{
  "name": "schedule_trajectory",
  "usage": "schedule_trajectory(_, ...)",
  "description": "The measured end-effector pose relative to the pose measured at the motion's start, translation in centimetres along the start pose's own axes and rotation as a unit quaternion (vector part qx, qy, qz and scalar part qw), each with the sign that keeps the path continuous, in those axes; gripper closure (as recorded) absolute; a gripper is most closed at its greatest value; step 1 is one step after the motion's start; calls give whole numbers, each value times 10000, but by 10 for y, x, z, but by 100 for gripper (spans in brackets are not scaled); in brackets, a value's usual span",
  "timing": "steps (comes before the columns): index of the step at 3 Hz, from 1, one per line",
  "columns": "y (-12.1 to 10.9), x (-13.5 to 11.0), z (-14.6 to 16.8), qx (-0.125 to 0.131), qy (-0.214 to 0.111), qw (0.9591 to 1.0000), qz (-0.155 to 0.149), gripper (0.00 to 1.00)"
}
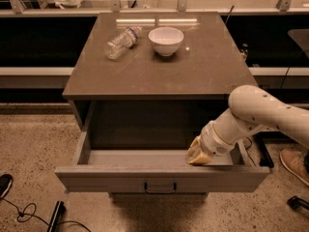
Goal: Open top drawer
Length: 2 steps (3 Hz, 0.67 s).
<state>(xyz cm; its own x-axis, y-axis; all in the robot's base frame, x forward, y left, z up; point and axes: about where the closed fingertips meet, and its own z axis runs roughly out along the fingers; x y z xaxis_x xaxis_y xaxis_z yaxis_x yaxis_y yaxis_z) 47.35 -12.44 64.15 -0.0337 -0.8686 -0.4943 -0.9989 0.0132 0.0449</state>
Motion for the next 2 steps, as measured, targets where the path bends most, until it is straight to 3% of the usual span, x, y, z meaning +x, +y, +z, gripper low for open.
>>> schedule_trajectory(2, 32, 1, -6, -490, -196, 9985, 151, 100)
